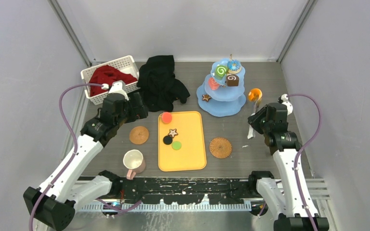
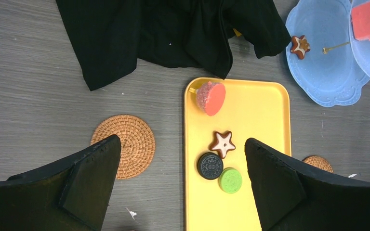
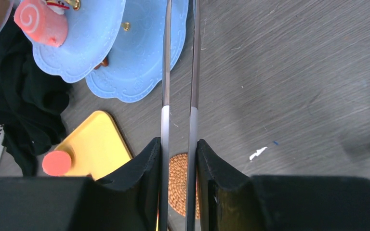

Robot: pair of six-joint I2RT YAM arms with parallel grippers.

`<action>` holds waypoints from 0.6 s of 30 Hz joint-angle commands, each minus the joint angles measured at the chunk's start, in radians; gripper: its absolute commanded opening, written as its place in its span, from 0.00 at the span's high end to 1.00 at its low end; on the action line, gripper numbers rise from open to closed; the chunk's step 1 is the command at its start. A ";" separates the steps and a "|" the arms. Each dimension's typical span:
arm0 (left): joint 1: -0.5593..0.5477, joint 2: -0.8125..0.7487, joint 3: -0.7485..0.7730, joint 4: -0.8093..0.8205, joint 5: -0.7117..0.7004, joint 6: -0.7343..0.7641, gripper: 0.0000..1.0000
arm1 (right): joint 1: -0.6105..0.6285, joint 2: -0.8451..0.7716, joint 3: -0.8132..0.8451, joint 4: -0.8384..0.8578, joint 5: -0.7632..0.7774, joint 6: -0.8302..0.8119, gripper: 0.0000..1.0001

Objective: Serve the afternoon tea
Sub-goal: Pick up the desert from the tray, then place the desert on the desert table.

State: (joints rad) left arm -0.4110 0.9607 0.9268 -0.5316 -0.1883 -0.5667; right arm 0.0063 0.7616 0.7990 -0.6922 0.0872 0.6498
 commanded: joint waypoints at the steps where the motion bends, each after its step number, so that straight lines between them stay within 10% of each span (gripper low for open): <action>1: 0.004 -0.022 0.007 0.027 -0.006 0.022 0.01 | -0.067 -0.001 -0.035 0.232 -0.112 0.013 0.99; 18: 0.005 -0.051 0.006 0.043 0.018 0.013 0.01 | -0.192 0.128 -0.267 0.660 -0.514 0.045 0.99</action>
State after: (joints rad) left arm -0.4110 0.9558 0.9268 -0.5331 -0.1783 -0.5602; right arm -0.1802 0.8536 0.5381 -0.2436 -0.2749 0.6800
